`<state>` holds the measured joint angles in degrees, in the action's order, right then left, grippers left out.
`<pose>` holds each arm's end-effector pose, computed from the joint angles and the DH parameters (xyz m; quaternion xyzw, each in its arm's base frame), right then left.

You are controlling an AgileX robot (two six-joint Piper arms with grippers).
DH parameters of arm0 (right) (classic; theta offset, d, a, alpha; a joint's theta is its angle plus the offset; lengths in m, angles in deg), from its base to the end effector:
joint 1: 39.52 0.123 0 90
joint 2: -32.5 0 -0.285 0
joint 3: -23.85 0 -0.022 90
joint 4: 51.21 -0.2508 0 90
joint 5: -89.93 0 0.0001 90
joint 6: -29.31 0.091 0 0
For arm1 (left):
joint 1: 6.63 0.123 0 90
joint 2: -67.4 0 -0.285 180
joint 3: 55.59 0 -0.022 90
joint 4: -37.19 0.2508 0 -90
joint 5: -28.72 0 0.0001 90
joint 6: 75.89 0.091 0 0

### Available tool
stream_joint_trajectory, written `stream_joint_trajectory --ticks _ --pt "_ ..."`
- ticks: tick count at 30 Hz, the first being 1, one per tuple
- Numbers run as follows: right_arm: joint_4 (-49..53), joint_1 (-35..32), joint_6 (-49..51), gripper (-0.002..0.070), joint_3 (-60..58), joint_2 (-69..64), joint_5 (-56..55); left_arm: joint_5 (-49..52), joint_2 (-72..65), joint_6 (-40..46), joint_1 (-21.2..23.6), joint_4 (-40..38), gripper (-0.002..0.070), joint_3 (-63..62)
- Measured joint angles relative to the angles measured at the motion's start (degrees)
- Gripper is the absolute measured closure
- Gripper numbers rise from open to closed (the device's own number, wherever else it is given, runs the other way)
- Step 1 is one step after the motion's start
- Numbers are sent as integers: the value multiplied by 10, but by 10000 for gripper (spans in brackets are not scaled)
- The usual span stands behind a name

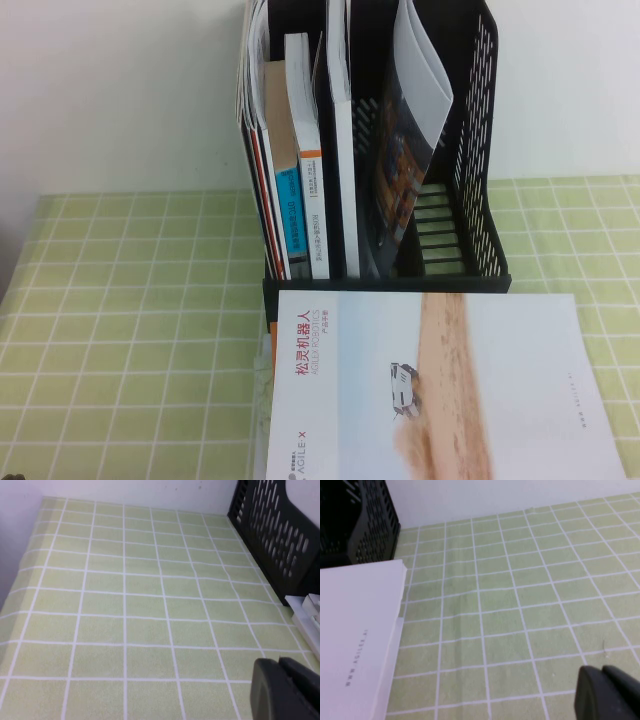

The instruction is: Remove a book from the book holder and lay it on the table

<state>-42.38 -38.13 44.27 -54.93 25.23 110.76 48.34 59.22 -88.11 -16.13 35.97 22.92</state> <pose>0.0531 -0.0037 0.1722 0.0534 0.8001 0.0203 0.5971 0.0535 -0.0096 0.1743 -0.0249 0.7999 -0.1217 0.5872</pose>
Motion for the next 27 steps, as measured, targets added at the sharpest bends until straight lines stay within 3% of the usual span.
stream_joint_trajectory --ticks 27 --pt "0 0 0 678 0 0 0 0 0 17 0 26 678 0"
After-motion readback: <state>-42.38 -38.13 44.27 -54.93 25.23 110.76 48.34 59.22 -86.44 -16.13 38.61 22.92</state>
